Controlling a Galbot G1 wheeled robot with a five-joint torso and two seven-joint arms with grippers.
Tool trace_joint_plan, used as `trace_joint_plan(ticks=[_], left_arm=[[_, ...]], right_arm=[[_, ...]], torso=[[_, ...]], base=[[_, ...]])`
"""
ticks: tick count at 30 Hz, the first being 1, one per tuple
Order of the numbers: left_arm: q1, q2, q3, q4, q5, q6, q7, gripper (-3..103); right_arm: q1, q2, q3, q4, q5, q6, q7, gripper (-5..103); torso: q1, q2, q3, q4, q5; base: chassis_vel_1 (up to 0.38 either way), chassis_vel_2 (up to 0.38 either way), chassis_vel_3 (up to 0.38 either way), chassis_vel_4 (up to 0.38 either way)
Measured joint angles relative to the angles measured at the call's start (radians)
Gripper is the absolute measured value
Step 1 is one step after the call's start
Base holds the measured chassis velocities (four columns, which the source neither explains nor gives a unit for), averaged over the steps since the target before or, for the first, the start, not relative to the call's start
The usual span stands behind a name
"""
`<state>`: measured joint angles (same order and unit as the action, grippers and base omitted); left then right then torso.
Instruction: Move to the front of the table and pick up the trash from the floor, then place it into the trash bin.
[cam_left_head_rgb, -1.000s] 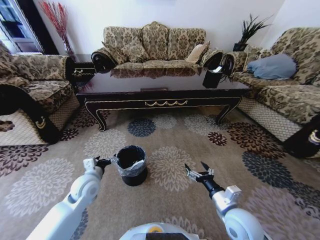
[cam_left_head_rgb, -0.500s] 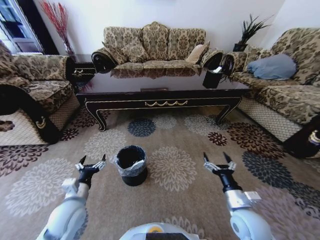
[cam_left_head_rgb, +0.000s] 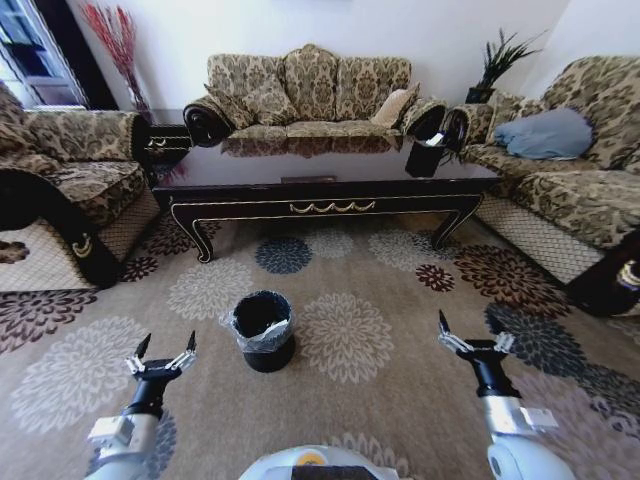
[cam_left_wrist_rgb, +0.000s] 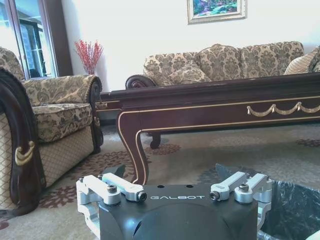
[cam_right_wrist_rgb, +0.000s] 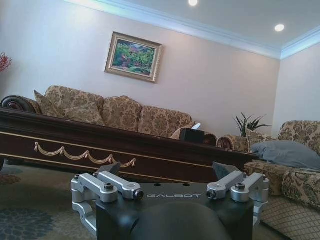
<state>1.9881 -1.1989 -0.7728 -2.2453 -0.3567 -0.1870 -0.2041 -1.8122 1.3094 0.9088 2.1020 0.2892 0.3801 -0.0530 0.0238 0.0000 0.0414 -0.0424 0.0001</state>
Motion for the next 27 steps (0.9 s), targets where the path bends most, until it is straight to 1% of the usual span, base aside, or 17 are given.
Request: trace_joint_plan(ticks=[8,10,14,20,27], left_arm=[[-0.005,-0.01,0.003,0.013,0.003,-0.005,-0.012,100],[-0.006,-0.006,0.006,0.013,0.003,-0.006,-0.006,100],[-0.016,0.012,0.017,0.005,0.01,-0.007,0.017,100],[-0.026,0.036,0.04,0.003,0.028,-0.001,0.026,100],[-0.025,0.04,0.057,0.002,0.049,0.003,0.027,100]], right_arm=[[-0.013,0.013,0.002,-0.01,0.02,0.022,-0.051,100],[-0.016,0.013,-0.001,-0.009,0.014,0.023,-0.058,100],[-0.022,0.003,-0.016,-0.01,-0.032,0.024,-0.073,100],[-0.012,-0.021,-0.035,-0.023,-0.061,0.017,-0.079,100],[-0.003,-0.03,-0.049,-0.034,-0.062,0.002,-0.078,100]], torso=[[0.0,0.0,0.0,0.0001,-0.0001],[0.0,0.0,0.0,0.0001,-0.0001],[0.0,0.0,0.0,0.0001,0.0],[0.0,0.0,0.0,0.0001,-0.0001],[0.0,0.0,0.0,0.0002,-0.0001]], base=[[0.0,0.0,0.0,0.0],[0.0,0.0,0.0,0.0],[0.0,0.0,0.0,0.0],[0.0,0.0,0.0,0.0],[0.0,0.0,0.0,0.0]])
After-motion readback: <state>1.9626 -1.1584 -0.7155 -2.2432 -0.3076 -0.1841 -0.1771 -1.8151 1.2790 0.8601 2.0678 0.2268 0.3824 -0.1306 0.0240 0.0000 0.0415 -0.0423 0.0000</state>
